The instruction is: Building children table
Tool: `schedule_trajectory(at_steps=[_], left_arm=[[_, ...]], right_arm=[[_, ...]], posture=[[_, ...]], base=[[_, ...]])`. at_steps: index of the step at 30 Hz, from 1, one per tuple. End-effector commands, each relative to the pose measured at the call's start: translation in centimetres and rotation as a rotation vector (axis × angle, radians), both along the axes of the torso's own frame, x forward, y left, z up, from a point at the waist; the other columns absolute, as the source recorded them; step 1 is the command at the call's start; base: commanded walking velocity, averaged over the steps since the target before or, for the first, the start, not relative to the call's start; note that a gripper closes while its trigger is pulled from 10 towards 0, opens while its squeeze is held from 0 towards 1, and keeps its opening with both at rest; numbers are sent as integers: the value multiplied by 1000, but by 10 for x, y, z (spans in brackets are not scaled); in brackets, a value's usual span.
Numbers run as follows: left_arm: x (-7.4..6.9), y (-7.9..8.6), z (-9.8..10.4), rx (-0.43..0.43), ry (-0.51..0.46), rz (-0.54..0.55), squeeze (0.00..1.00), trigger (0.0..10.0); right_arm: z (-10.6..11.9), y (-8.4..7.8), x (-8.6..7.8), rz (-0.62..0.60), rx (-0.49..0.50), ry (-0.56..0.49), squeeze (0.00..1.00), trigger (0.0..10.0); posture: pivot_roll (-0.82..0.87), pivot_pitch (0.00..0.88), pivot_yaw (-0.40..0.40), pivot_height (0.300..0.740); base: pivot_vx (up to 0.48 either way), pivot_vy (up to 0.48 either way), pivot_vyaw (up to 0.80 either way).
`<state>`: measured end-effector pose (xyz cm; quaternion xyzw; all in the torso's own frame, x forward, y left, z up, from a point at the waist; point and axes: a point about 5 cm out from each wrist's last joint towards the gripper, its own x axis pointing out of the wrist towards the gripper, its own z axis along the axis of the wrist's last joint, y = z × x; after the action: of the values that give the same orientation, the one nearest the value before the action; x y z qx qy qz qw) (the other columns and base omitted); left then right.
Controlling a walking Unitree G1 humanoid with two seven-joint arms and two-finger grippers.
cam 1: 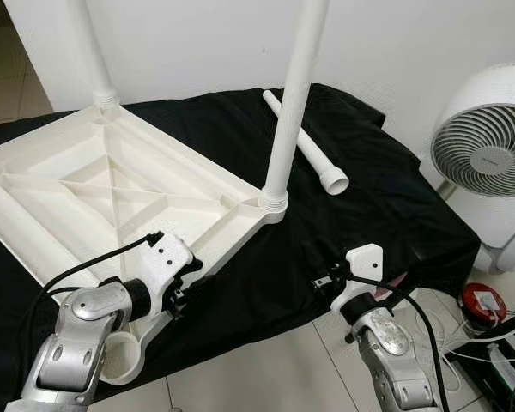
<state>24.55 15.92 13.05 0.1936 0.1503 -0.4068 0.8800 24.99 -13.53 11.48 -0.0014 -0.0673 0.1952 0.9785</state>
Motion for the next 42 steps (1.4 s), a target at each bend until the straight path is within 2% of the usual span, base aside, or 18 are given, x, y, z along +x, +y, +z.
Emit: schedule_trajectory(at_steps=[1,7,13,14,15,21,28,29,30,31,32,35,36,40,41,42], left_arm=[[0,2,-5,28,7,46,0,10000],[3,5,-12,74,12,88,0,10000],[7,4,-12,74,-2,118,0,10000],[8,3,-12,80,-8,131,0,5255],[9,1,-13,75,-9,141,0,0],[13,-9,-12,61,-24,200,0,0],[26,-33,-10,6,-47,289,0,0],[32,-42,-8,-16,-58,314,0,3529],[32,-42,-8,-16,-58,314,0,3529],[38,-51,-6,-41,-73,328,0,863],[42,-59,-3,-62,-87,331,0,863],[44,-63,0,-72,-94,331,0,863],[46,-67,3,-82,-112,318,0,10000],[45,-68,9,-116,-141,276,0,10000],[44,-66,13,-127,-164,251,180,10000],[44,-64,16,-133,-179,237,765,10000]], right_arm=[[-3,0,-1,5,-1,14,0,10000],[-3,0,1,8,-2,12,0,10000],[-3,0,1,7,-3,12,0,10000],[-2,0,0,6,-4,11,0,10000],[-2,0,0,5,-4,10,0,10000],[-2,-1,0,0,-5,9,0,10000],[-1,1,1,-2,-3,5,0,10000],[-2,1,1,-1,-2,5,0,10000],[-2,1,1,-1,-2,5,0,10000],[-2,2,1,0,0,5,0,10000],[-2,3,1,0,1,5,0,10000],[-2,4,1,1,2,5,0,10000],[-2,5,1,1,2,4,0,10000],[-3,4,0,-3,2,3,0,10000],[-3,4,0,-5,2,3,0,10000],[-3,4,0,-6,2,3,0,10000]], posture=[[-23,35,-37,740],[-23,33,-40,740],[-24,32,-39,740],[-27,31,-37,740],[-28,32,-37,740],[-29,32,-36,740],[-33,26,-32,740],[-32,23,-31,740],[-32,23,-31,740],[-32,22,-28,740],[-35,19,-27,740],[-36,18,-25,740],[-40,16,-20,740],[-42,16,-13,740],[-41,15,-12,740],[-41,14,-9,740]], base=[[0,0,0],[0,0,0],[0,0,0],[0,0,0],[0,0,0],[0,0,0],[0,0,0],[0,0,0],[0,0,0],[0,0,0],[0,0,0],[0,0,0],[0,0,0],[0,0,0],[0,0,0],[0,0,0]])
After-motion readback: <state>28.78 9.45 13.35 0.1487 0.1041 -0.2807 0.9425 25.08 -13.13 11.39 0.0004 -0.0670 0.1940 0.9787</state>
